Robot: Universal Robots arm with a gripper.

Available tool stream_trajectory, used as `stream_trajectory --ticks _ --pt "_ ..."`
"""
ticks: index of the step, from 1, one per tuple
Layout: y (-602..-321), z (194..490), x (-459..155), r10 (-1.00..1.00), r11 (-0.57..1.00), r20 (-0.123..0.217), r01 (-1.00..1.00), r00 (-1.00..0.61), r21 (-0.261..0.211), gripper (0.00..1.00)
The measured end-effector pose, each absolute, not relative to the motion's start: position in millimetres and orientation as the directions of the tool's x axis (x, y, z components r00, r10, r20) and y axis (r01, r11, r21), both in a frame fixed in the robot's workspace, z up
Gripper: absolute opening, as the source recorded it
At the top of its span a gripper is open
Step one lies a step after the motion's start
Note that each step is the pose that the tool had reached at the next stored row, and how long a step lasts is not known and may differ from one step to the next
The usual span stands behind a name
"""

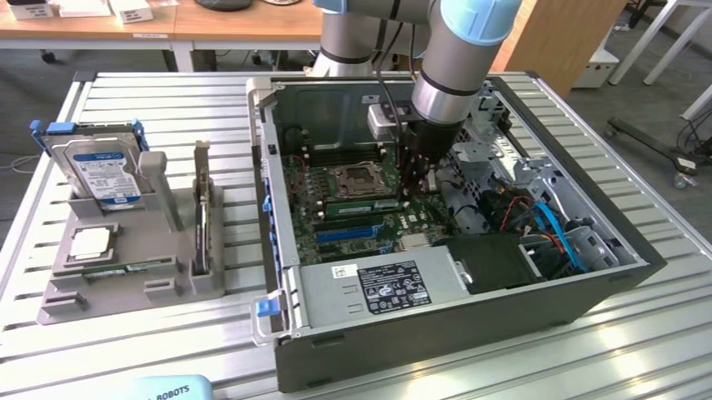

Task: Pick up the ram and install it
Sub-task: 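Press down the ram until it locks into place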

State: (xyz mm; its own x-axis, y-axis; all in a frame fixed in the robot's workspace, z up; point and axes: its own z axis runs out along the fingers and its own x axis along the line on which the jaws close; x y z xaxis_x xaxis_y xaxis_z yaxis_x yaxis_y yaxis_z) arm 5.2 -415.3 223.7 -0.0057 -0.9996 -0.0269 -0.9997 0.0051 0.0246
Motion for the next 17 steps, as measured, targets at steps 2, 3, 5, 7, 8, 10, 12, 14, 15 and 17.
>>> stream_trajectory --ticks 2,3,5,7,8,10,12,14,15,17 --pt "-415 227 5 -1.000 0.005 -0.026 -1.000 -0.006 0.025 0.10" --pt "-415 229 5 -1.000 0.005 -0.026 -1.000 -0.006 0.024 0.10" --pt "-415 232 5 -1.000 0.005 -0.026 -1.000 -0.006 0.024 0.10" --pt "-415 235 5 -1.000 0.005 -0.026 -1.000 -0.006 0.025 0.10" --pt "-415 237 5 -1.000 0.005 -0.026 -1.000 -0.006 0.024 0.10" --pt "-415 241 5 -1.000 0.005 -0.026 -1.000 -0.006 0.025 0.10" --pt "-415 244 5 -1.000 0.005 -0.026 -1.000 -0.006 0.024 0.10" --pt "-415 247 5 -1.000 0.005 -0.025 -1.000 -0.006 0.025 0.10" --pt "-415 249 5 -1.000 0.005 -0.026 -1.000 -0.006 0.024 0.10" --pt "-415 251 5 -1.000 0.005 -0.026 -1.000 -0.006 0.024 0.10"
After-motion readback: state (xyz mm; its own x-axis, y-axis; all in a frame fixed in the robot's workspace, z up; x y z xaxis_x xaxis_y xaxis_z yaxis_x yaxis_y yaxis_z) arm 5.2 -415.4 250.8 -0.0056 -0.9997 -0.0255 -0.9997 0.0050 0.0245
